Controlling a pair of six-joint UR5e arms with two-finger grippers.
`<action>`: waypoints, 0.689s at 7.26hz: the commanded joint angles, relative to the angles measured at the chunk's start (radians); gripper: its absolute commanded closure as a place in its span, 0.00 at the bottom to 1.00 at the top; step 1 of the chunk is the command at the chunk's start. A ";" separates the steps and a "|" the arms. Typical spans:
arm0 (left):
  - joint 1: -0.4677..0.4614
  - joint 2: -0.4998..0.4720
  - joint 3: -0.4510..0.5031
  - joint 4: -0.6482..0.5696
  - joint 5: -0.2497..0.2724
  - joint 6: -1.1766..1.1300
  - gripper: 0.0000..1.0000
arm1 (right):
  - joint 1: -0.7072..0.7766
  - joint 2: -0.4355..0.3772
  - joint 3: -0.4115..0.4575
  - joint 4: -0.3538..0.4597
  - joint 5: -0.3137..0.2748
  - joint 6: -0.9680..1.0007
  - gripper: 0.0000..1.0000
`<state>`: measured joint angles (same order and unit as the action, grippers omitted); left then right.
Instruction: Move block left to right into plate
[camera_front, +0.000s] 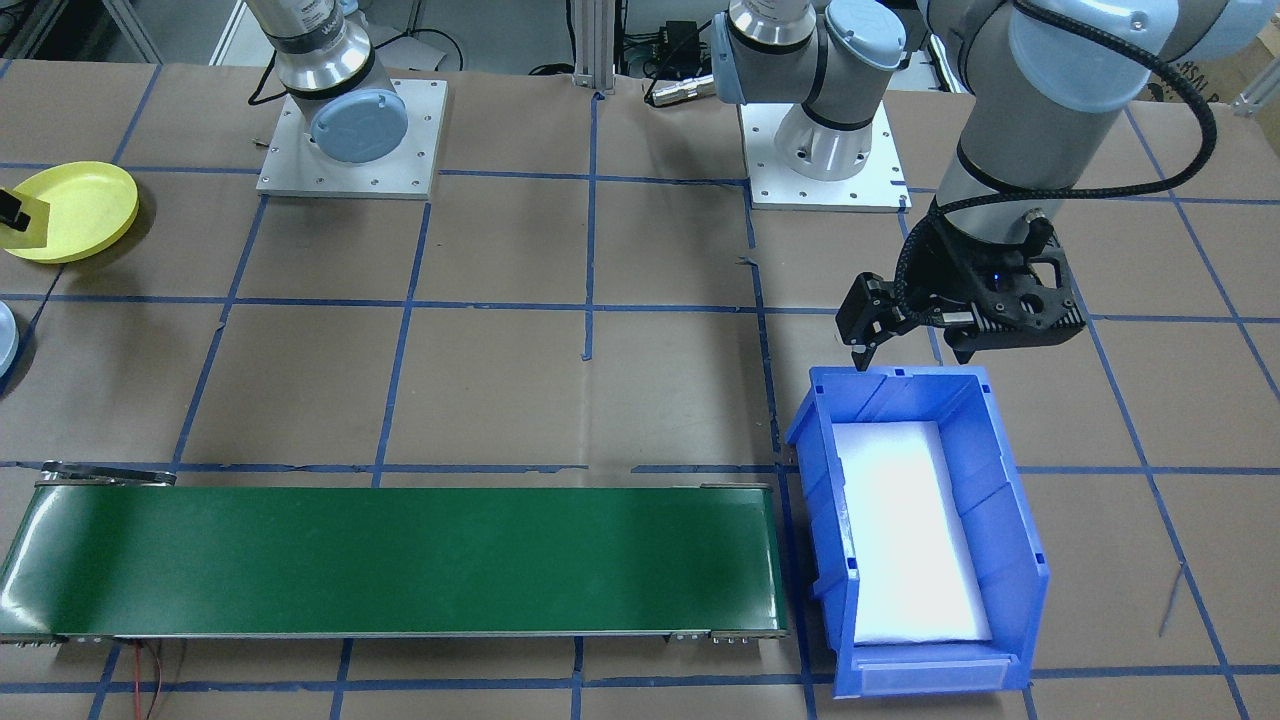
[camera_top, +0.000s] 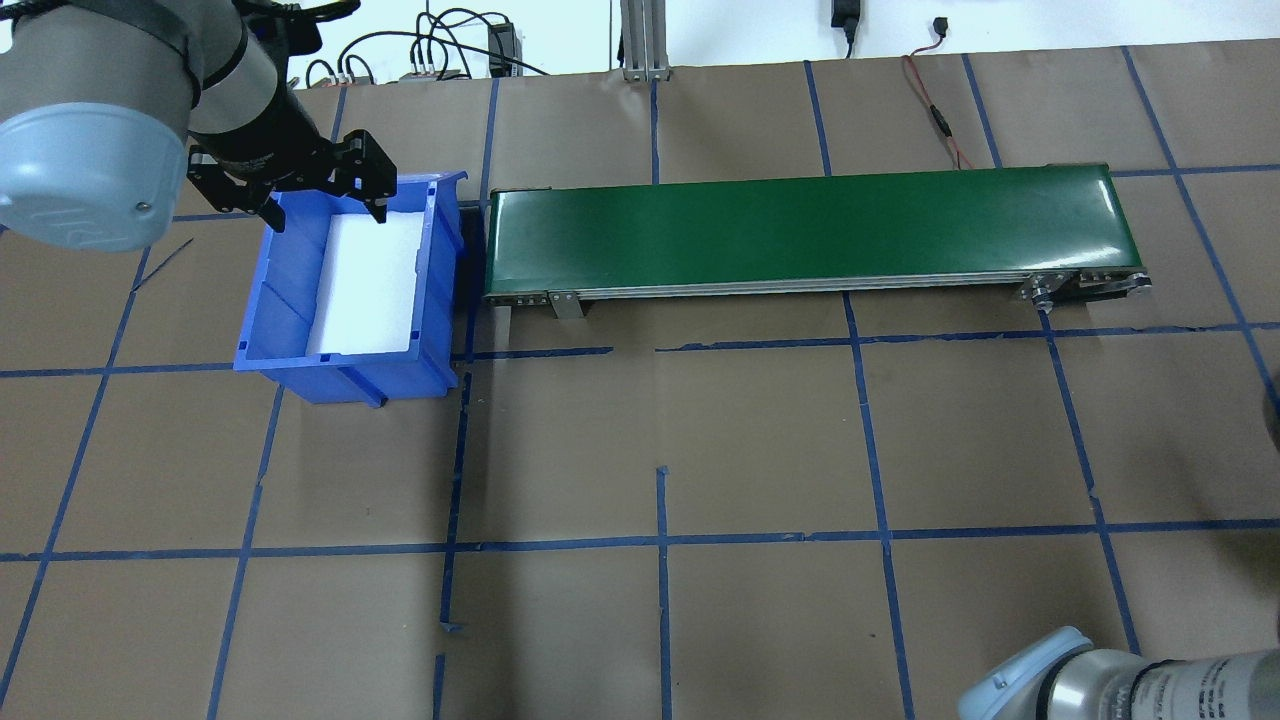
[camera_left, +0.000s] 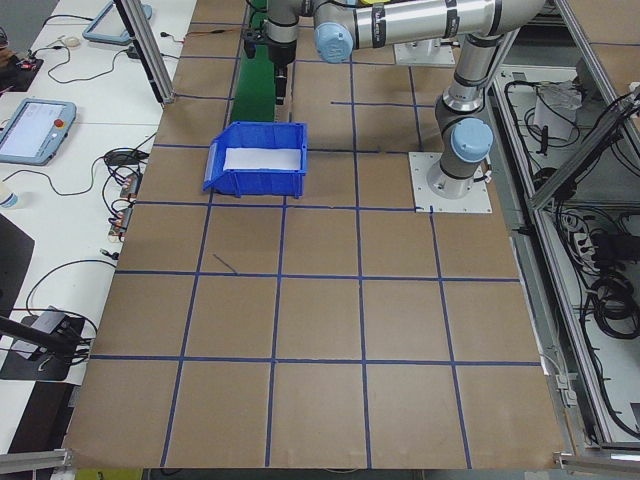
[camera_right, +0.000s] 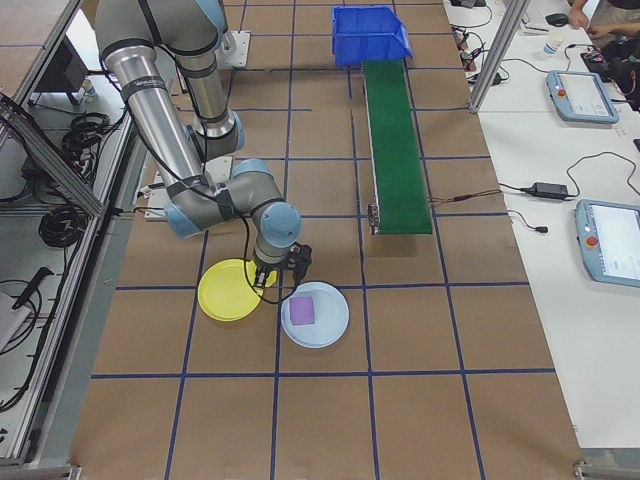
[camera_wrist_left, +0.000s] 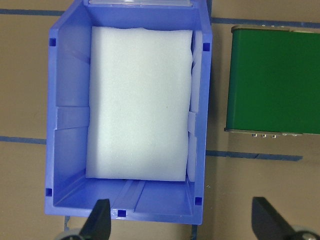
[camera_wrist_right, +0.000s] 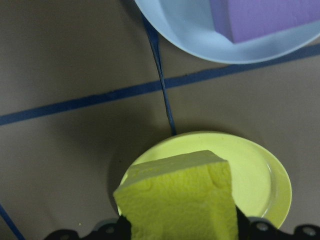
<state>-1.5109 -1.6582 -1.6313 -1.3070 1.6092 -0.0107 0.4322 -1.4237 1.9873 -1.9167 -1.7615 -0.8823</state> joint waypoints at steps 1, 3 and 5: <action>0.000 0.000 0.001 0.000 0.000 0.000 0.00 | -0.091 -0.007 0.033 0.002 -0.027 -0.044 0.69; 0.000 0.000 -0.001 0.000 0.000 0.000 0.00 | -0.095 -0.007 0.054 -0.005 -0.029 -0.032 0.14; 0.000 0.000 -0.001 0.000 0.000 0.000 0.00 | -0.095 -0.012 0.053 0.008 -0.024 -0.030 0.00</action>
<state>-1.5110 -1.6583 -1.6320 -1.3070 1.6093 -0.0107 0.3382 -1.4329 2.0383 -1.9160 -1.7874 -0.9141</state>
